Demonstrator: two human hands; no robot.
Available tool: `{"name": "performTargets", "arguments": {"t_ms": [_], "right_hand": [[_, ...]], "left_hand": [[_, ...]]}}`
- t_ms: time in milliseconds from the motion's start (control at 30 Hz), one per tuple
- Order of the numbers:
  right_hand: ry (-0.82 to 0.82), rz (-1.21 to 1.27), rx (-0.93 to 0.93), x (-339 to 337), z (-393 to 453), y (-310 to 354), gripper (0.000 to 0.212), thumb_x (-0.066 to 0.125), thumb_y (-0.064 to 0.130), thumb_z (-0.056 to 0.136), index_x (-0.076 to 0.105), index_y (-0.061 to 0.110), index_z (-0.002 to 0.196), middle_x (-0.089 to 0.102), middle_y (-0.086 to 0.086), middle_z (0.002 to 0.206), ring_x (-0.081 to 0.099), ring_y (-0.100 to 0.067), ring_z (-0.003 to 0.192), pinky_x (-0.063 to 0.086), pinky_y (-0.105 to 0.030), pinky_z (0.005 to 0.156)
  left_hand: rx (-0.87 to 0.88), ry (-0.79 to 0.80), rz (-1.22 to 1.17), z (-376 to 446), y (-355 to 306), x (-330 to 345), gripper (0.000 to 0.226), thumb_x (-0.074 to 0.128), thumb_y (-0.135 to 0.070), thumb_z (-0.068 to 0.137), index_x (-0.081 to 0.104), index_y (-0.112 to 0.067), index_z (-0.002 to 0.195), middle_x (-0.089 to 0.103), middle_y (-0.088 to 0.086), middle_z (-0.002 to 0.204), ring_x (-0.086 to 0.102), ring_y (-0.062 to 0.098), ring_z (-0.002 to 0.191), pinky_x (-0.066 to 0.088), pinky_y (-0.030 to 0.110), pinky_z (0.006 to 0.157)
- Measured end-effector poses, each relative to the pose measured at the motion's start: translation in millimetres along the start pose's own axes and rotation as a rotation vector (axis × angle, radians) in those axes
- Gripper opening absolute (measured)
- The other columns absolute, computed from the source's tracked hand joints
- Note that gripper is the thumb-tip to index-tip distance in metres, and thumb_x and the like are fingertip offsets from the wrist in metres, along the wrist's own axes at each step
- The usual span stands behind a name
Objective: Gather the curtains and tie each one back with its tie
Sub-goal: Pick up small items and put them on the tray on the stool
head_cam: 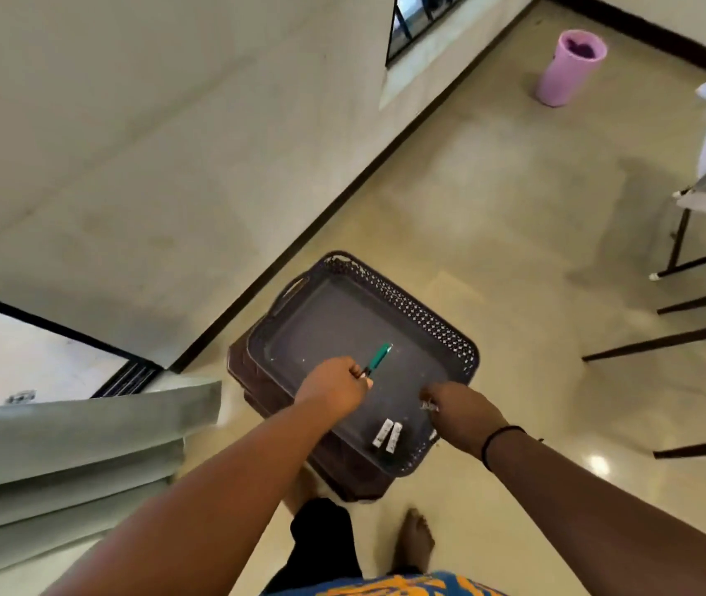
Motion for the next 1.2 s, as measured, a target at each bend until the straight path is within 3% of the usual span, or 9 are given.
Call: {"name": "performTargets", "arguments": {"t_ms": [167,300,467,633,767,933,1200], "right_hand": [[0.094,-0.187,-0.157,17,25,32,0.027,0.047,0.014,0.091,0.055,0.014,0.117,0.057,-0.013,0.118,0.057,-0.034,0.108,0.047,-0.039,0.084],[0.156,-0.228,-0.234,40,41,63,0.029,0.044,0.011,0.093,0.055,0.010,0.119,0.053,-0.013,0.119,0.054,-0.034,0.111,0.049,-0.043,0.082],[0.209,-0.246,-0.301,59,46,67,0.031,0.037,0.013,0.097,0.054,0.010,0.122,0.050,-0.013,0.124,0.048,-0.034,0.114,0.045,-0.041,0.085],[0.281,-0.159,-0.349,66,49,52,0.037,0.045,0.009,0.088,0.058,0.016,0.122,0.054,-0.012,0.121,0.049,-0.033,0.114,0.045,-0.041,0.092],[0.196,-0.017,-0.249,58,51,40,0.053,0.050,0.001,0.079,0.054,0.021,0.129,0.055,-0.007,0.127,0.054,-0.032,0.114,0.047,-0.040,0.093],[0.068,0.065,-0.152,47,52,20,0.040,0.048,0.002,0.085,0.058,0.013,0.123,0.059,-0.010,0.119,0.056,-0.030,0.109,0.046,-0.037,0.092],[0.041,0.063,-0.149,42,53,8,0.030,0.047,0.010,0.089,0.060,0.011,0.116,0.059,-0.012,0.113,0.055,-0.029,0.108,0.041,-0.034,0.092]], "left_hand": [[0.000,0.088,0.138,36,17,-8,0.020,0.063,-0.038,0.086,0.063,-0.019,0.090,0.067,0.007,0.098,0.062,0.027,0.097,0.047,0.032,0.078],[-0.018,0.139,0.151,49,28,-3,0.022,0.061,-0.040,0.087,0.062,-0.019,0.095,0.066,0.006,0.101,0.062,0.026,0.097,0.051,0.037,0.087],[-0.002,0.163,0.123,60,36,7,0.019,0.064,-0.041,0.085,0.061,-0.024,0.092,0.068,0.006,0.103,0.063,0.025,0.095,0.052,0.038,0.087],[-0.020,0.192,0.097,66,39,15,0.019,0.066,-0.044,0.083,0.059,-0.027,0.089,0.068,0.002,0.098,0.063,0.022,0.090,0.053,0.038,0.084],[-0.013,0.160,0.043,71,31,19,0.018,0.065,-0.043,0.084,0.058,-0.027,0.091,0.067,0.000,0.101,0.062,0.022,0.093,0.051,0.034,0.083],[-0.016,0.140,0.018,77,22,27,0.018,0.066,-0.040,0.085,0.057,-0.024,0.088,0.066,0.002,0.098,0.062,0.022,0.091,0.051,0.036,0.083],[-0.044,0.150,0.138,76,39,42,0.019,0.070,-0.037,0.082,0.055,-0.026,0.086,0.067,0.006,0.103,0.061,0.024,0.092,0.050,0.034,0.080]]}}
Point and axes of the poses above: each hand's wrist, its own z-axis towards the middle knuckle, its own x-axis out of the palm, y = z × x, the point moved 2 cm from there along z, towards the middle knuckle
